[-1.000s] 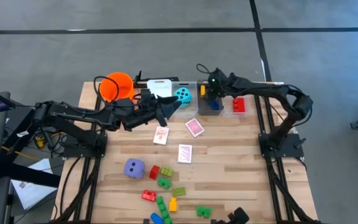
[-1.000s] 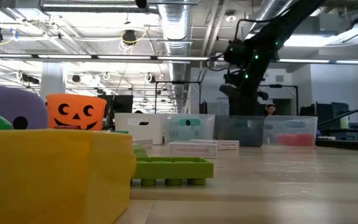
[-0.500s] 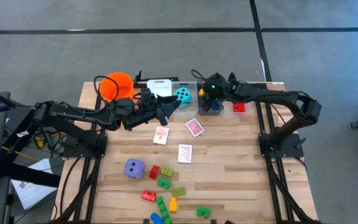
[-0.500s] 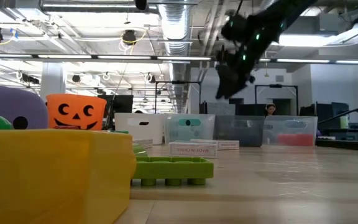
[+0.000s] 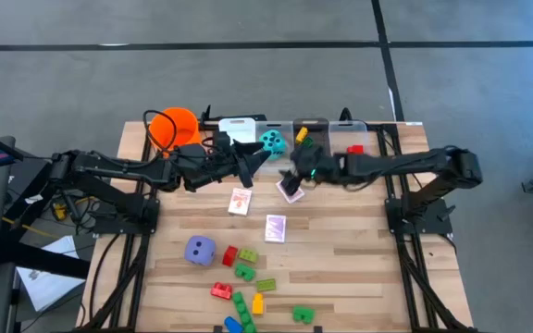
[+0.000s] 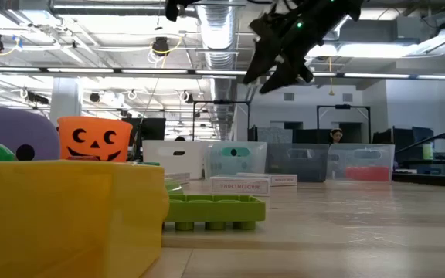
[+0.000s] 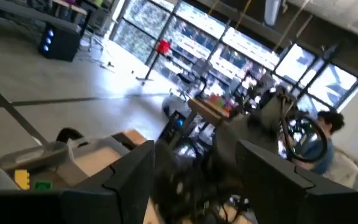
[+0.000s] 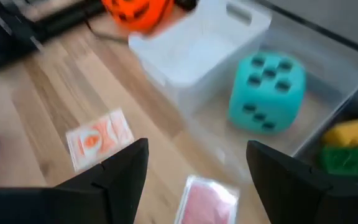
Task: Pick & Place Toys
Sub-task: Put the red deck of cards into the white bin
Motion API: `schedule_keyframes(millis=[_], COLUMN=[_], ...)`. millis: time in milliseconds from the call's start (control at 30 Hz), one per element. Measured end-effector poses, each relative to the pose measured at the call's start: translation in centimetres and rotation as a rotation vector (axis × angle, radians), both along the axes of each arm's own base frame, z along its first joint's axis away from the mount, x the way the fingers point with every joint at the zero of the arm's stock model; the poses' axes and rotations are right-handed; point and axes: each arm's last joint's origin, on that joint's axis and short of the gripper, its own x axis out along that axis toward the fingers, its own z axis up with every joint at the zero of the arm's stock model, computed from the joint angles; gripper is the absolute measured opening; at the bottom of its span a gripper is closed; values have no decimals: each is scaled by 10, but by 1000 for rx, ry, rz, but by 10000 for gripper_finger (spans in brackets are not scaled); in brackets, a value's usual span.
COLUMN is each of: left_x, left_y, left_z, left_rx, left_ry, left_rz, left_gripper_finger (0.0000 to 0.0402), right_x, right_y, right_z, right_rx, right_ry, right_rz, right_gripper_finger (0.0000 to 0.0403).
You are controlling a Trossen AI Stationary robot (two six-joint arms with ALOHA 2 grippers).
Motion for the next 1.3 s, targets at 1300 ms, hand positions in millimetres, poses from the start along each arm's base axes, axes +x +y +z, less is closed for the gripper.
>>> schedule_keyframes(millis=[1300], left_x=[2], left_y=[-12], left_z=[-19], left_rx=[-45], left_ry=[192], left_rz=[-346], left_gripper_finger=[237], right_x=[-6], right_y=[96], right_z=[-132], right_rx=[146], right_ry=[133], right_rz=[-292], right_gripper_finger=[266])
